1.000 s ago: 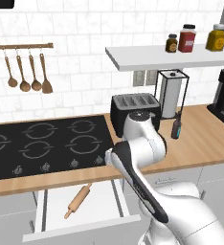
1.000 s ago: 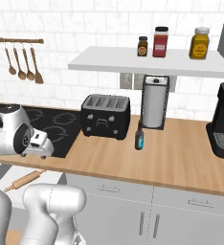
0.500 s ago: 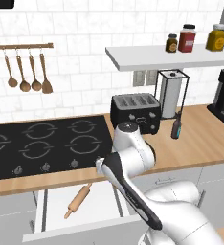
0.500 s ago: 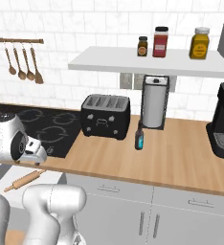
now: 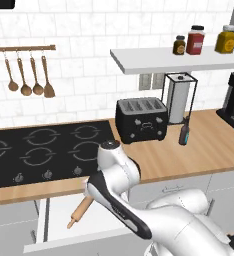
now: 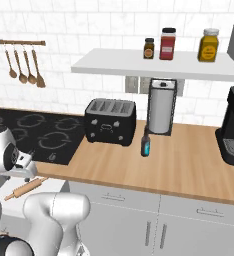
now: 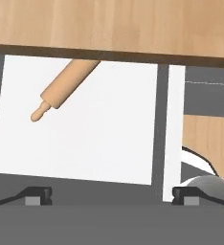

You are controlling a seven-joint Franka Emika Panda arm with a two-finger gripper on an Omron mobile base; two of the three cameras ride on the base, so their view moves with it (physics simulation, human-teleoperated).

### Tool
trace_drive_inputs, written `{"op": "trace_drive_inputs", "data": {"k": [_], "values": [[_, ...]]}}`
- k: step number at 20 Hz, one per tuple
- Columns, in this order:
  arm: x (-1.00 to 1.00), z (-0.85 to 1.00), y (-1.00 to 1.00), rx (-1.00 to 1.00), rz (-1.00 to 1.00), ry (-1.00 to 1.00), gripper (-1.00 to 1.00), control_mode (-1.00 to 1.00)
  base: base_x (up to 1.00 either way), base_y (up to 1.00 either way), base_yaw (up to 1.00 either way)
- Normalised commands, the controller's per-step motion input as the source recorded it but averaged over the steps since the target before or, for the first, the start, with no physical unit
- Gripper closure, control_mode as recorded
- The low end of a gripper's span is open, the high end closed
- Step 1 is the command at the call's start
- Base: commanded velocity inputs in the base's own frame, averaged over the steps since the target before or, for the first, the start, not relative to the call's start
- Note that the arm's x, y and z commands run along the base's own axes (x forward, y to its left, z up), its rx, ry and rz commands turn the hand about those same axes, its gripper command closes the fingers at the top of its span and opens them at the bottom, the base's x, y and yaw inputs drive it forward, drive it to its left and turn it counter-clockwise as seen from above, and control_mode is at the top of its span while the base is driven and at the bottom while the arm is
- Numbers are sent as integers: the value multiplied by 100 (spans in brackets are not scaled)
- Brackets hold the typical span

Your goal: Pick the rolling pin from the drawer and place it on the counter.

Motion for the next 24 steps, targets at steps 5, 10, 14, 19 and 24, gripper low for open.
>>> {"op": "trace_drive_inputs", "data": {"k": [5, 10, 14, 19, 24], "values": [[2, -39, 53, -1, 0, 9, -100, -100, 0, 0, 0], [8, -24, 41, 0, 0, 4, -100, -100, 0, 0, 0], [17, -5, 26, 0, -1, 0, -100, -100, 0, 0, 0], [14, -25, 18, 0, -5, 0, -100, -100, 0, 0, 0], [2, -41, 19, 0, -1, 0, -100, -100, 0, 0, 0]]}}
